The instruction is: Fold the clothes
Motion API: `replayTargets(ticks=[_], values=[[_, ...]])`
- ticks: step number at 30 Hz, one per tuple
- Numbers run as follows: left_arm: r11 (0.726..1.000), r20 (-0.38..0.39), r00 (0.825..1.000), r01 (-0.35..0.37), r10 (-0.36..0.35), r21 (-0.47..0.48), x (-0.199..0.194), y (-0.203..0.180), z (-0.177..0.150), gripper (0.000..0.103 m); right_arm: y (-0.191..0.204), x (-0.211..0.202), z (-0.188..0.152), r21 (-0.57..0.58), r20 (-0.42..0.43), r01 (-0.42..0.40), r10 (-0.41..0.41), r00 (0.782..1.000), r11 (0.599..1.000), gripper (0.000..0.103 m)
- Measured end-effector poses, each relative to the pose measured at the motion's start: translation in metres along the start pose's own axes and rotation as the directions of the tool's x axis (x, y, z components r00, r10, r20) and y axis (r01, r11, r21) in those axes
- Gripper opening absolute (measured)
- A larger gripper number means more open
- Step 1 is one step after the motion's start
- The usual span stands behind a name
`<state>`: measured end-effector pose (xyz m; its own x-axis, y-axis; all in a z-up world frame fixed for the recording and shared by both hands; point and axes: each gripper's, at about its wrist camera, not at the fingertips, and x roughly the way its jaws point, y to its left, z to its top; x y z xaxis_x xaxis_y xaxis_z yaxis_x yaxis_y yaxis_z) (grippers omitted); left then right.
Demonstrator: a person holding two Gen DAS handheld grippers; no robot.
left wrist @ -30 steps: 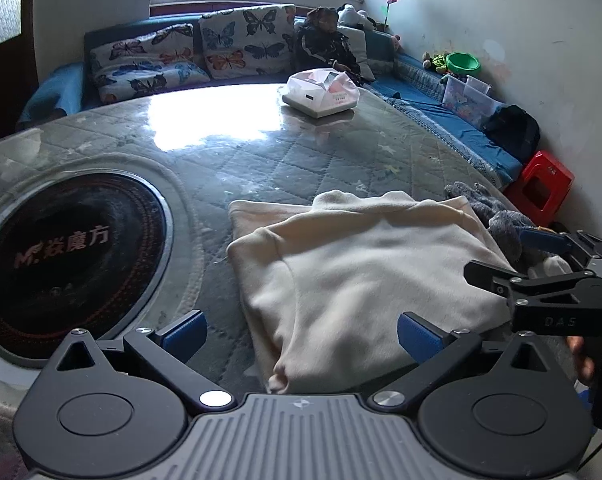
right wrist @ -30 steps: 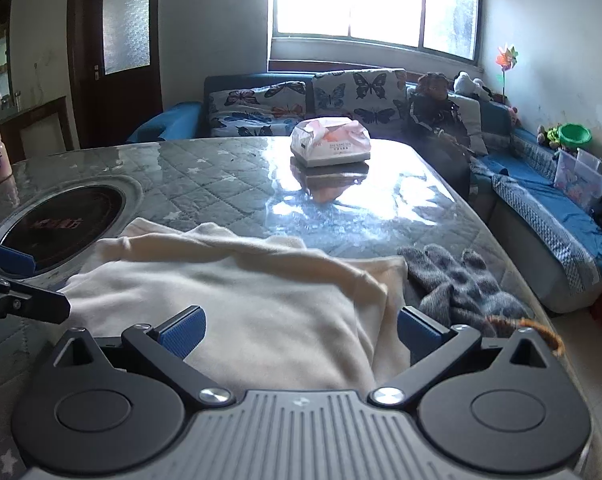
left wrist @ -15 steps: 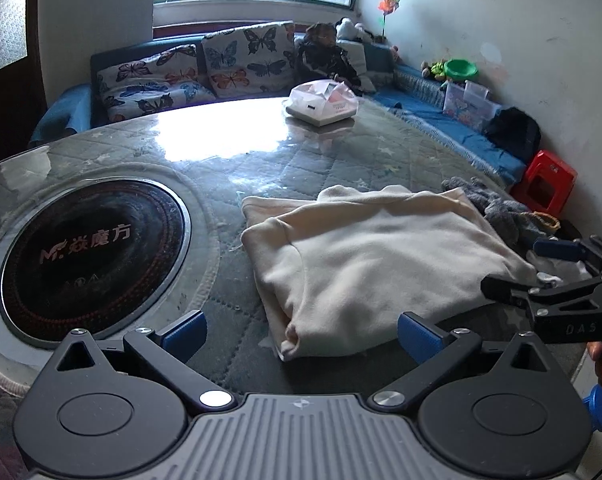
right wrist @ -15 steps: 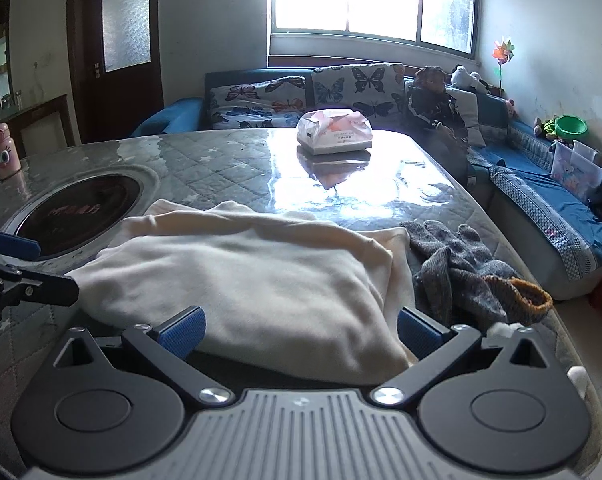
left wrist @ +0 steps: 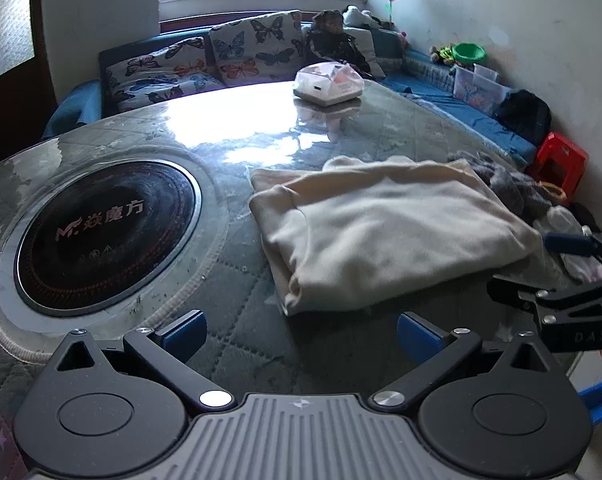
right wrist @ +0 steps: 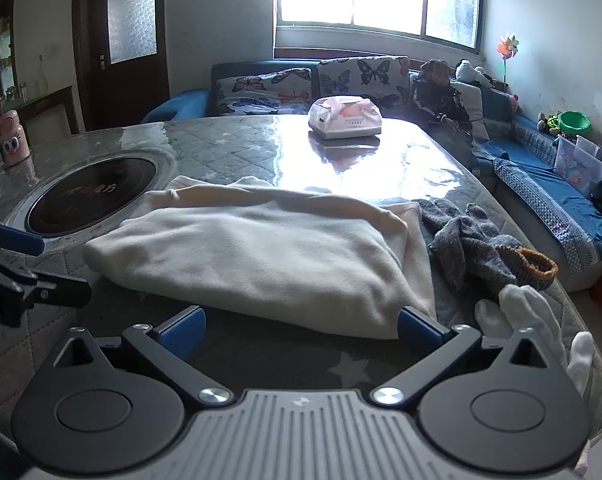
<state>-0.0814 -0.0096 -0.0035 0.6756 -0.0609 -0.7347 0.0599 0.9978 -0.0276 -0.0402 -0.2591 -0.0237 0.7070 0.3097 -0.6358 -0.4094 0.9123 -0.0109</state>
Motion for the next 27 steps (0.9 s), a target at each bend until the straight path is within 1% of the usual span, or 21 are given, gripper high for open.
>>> replayTargets(ticks=[3, 8, 18, 27], values=[[0.999, -0.018, 1.0, -0.014, 0.015, 0.029, 0.0, -0.006, -0.004, 0.103, 0.003, 0.0, -0.004, -0.004, -0.009, -0.007, 0.007, 1.0, 1.0, 0.103], [0.999, -0.041, 0.999, -0.013, 0.015, 0.04, 0.0, -0.012, -0.01, 0.103, 0.007, -0.001, -0.01, -0.003, -0.019, -0.012, 0.012, 1.0, 1.0, 0.103], [0.999, -0.034, 0.999, -0.035, 0.036, 0.032, -0.009, -0.017, -0.016, 0.103, 0.008, -0.011, -0.021, 0.039, -0.029, 0.004, -0.002, 1.0, 0.999, 0.103], [0.999, -0.047, 0.999, -0.025, 0.027, 0.026, -0.01, -0.02, -0.024, 0.103, 0.011, -0.02, -0.035, 0.095, -0.047, 0.024, -0.02, 0.999, 0.995, 0.103]])
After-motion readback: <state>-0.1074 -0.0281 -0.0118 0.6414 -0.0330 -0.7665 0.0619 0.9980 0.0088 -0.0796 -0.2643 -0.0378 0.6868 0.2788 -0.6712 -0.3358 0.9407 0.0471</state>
